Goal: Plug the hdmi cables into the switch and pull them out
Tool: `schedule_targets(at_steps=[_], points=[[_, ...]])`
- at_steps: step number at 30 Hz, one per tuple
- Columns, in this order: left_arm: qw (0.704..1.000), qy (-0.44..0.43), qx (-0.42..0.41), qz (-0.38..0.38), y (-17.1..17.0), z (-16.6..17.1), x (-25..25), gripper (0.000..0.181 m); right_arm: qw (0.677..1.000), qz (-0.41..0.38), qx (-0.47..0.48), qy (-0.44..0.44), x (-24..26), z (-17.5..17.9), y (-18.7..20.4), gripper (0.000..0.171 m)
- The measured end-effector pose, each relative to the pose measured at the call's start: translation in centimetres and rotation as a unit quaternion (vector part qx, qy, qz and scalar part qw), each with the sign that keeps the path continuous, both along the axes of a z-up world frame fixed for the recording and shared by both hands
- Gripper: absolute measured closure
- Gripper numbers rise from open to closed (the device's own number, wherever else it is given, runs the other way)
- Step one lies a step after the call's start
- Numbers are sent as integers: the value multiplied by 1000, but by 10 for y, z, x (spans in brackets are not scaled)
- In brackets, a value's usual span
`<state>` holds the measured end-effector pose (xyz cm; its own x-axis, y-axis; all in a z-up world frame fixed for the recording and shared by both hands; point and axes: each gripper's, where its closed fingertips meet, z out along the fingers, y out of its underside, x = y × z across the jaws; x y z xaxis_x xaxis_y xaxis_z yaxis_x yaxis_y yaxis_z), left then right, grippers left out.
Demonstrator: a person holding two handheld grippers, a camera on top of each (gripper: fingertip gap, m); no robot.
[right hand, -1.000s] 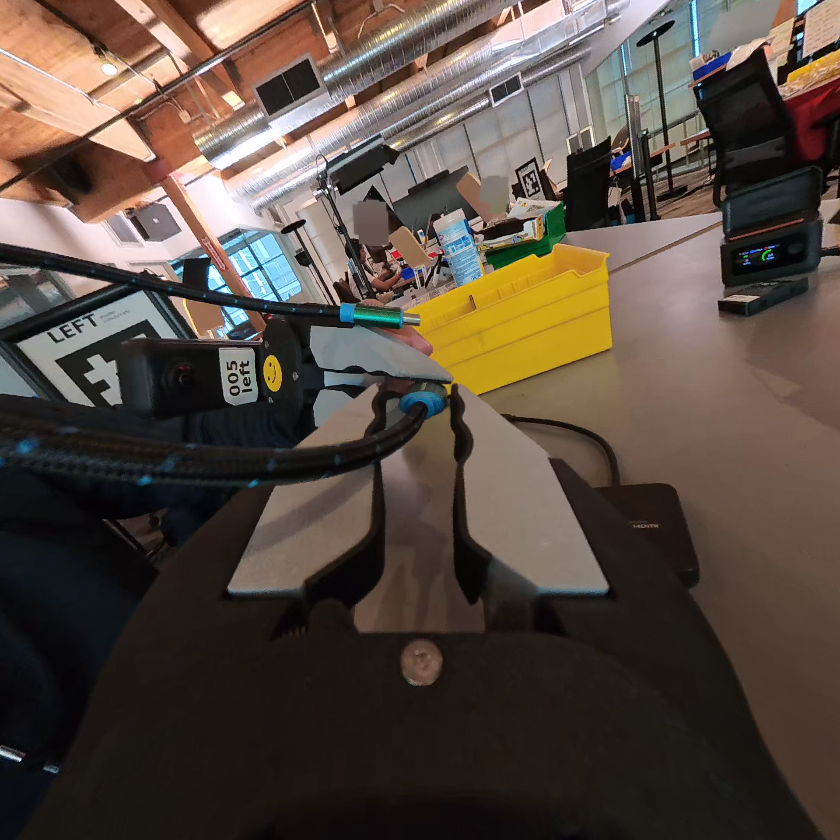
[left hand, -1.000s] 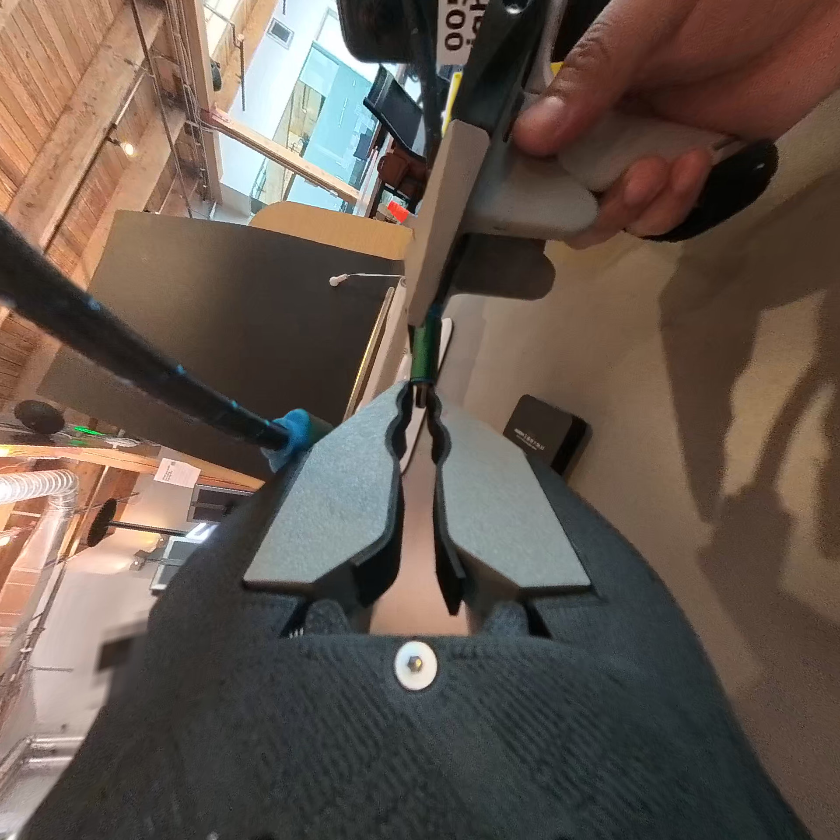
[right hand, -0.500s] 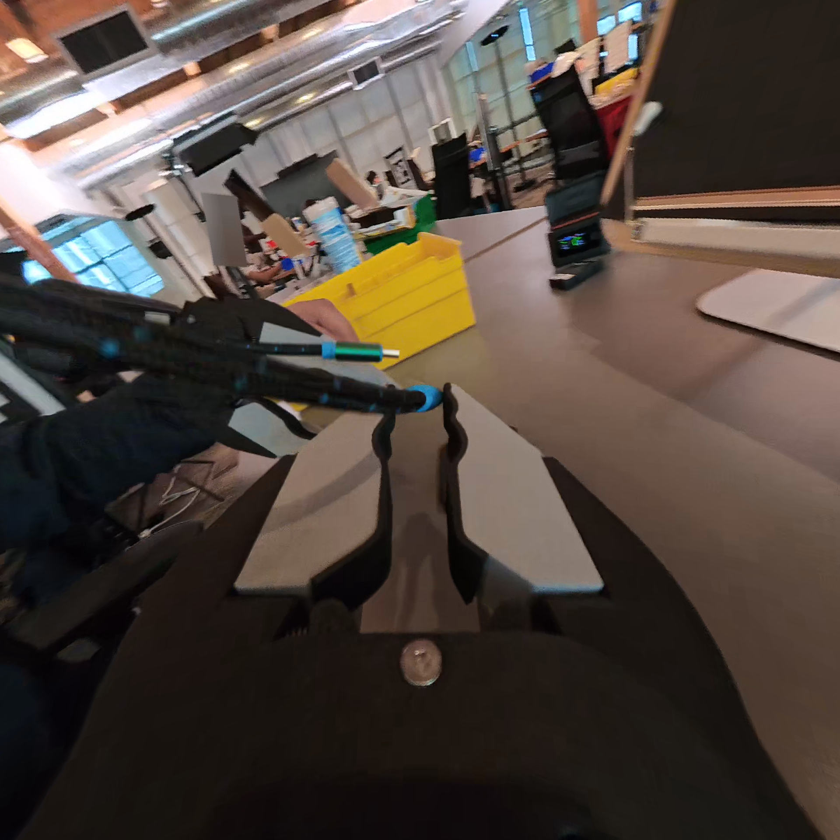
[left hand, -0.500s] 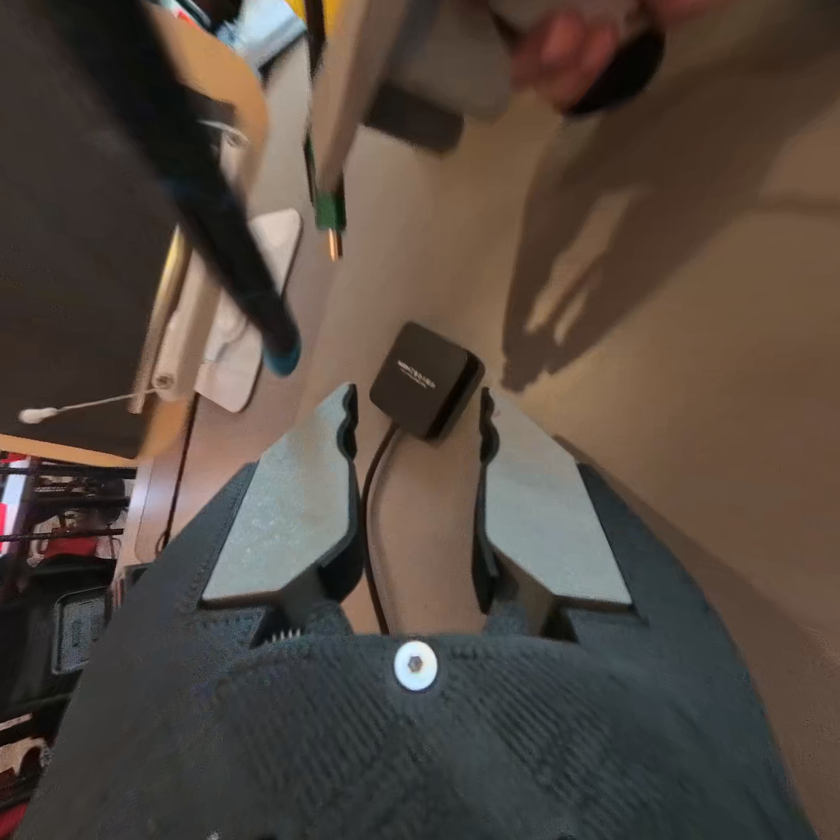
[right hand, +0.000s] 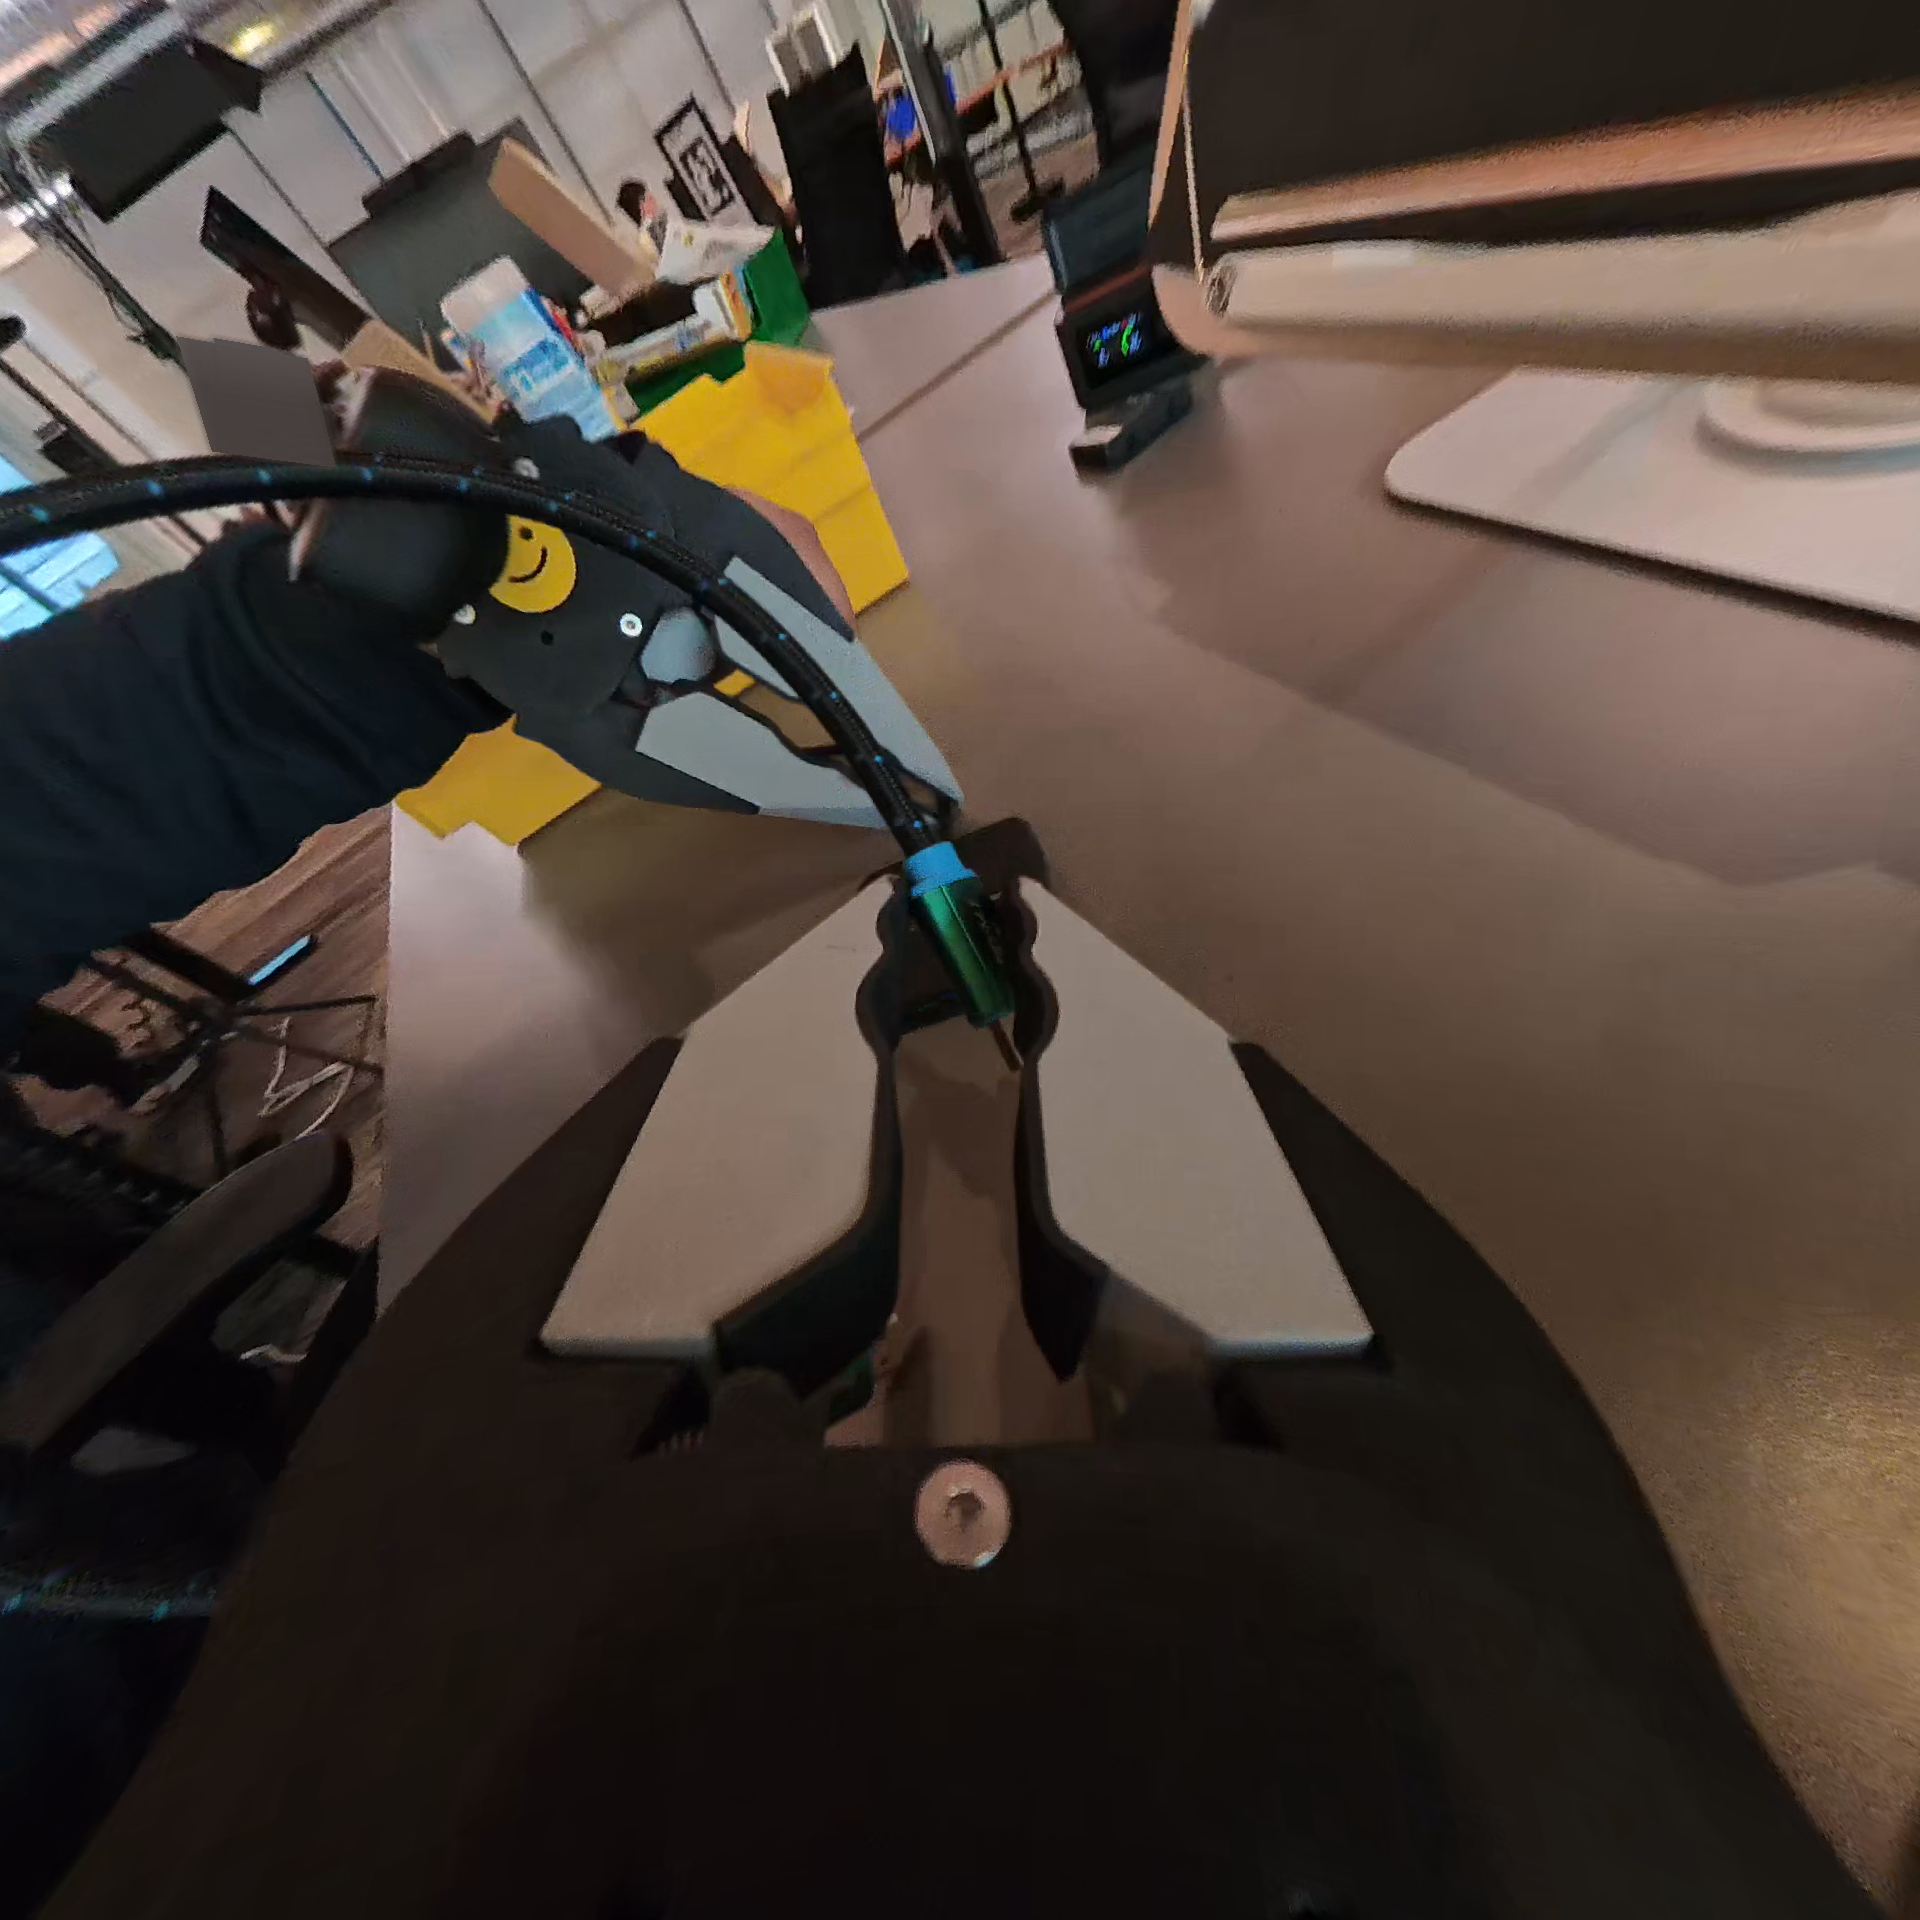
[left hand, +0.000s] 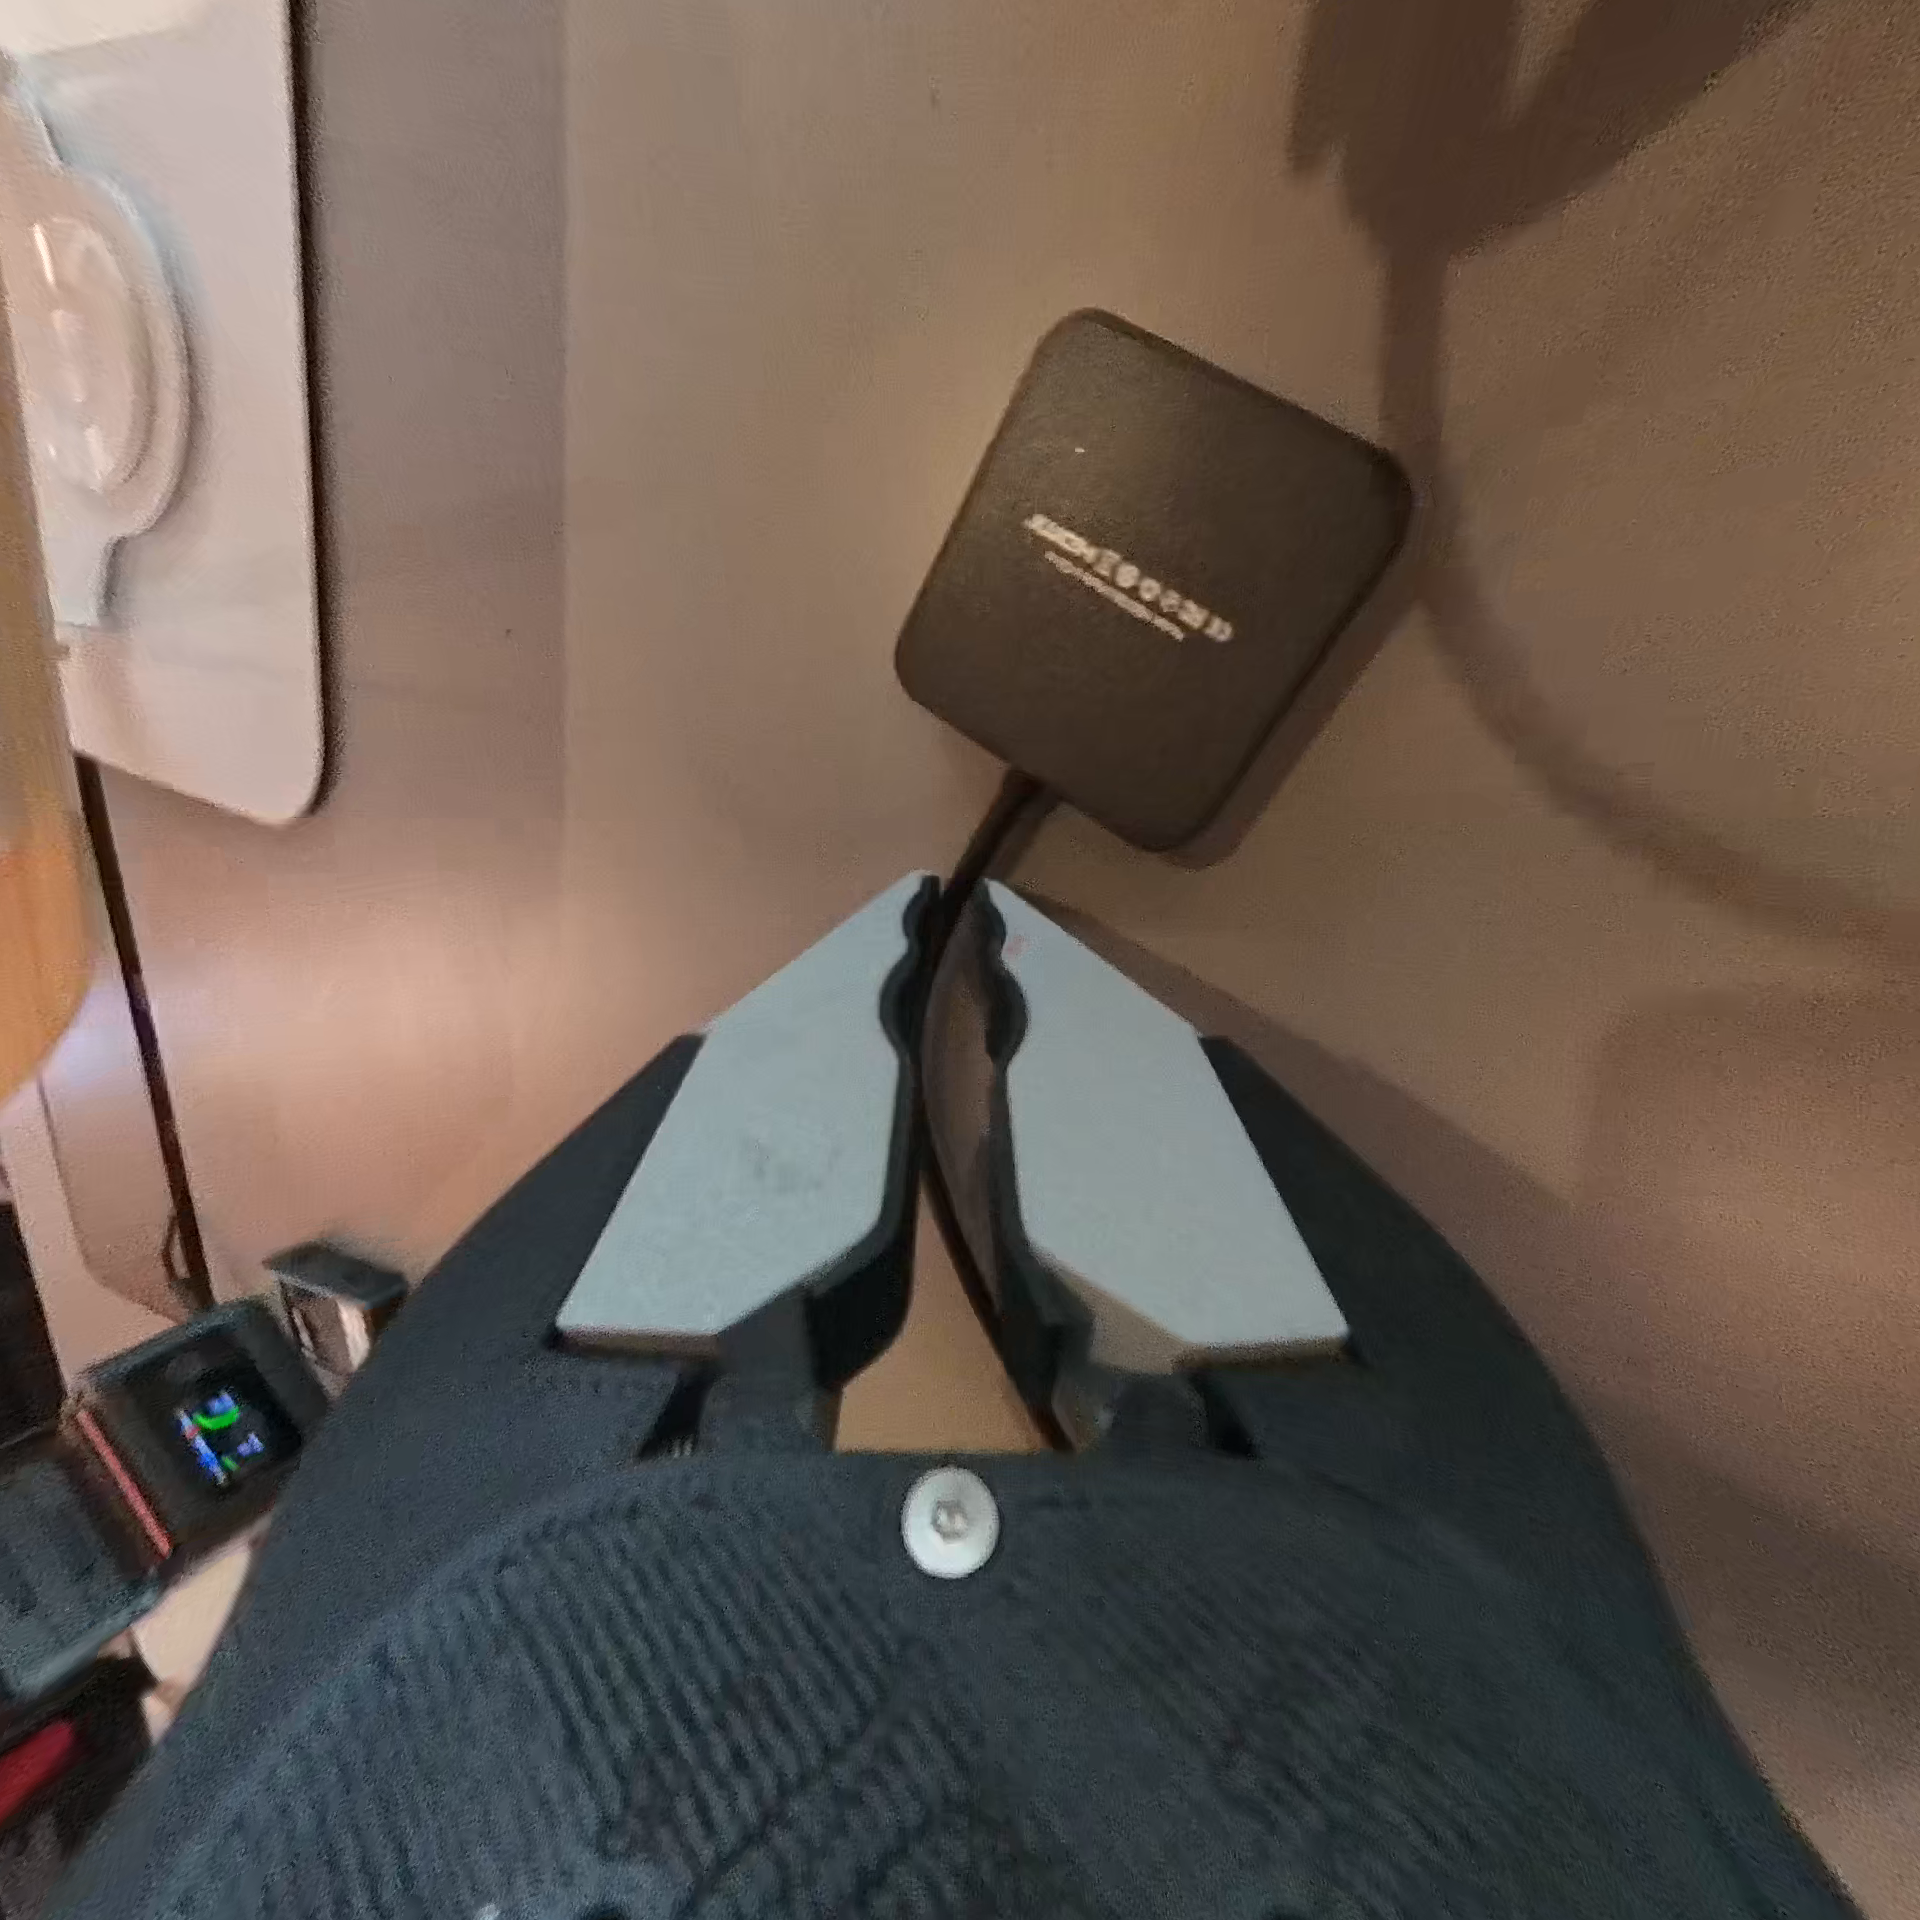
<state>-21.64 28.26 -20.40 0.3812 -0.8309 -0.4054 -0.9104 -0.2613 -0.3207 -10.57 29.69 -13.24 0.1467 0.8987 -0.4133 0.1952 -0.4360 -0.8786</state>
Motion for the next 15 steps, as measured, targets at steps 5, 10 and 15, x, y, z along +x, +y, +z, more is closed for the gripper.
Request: schedule_targets(at_steps=[5,10,15], points=[[999,16,-34,27,-8,1,-1,179,998,-18,36,-49,1,-13,2,157],[978,-136,-111,114,-32,31,-1,180,995,4,71,-70,-3,-17,-8,148],[948,-226,-134,180,-44,51,-12,180,992,9,100,-82,-5,-19,-13,139]])
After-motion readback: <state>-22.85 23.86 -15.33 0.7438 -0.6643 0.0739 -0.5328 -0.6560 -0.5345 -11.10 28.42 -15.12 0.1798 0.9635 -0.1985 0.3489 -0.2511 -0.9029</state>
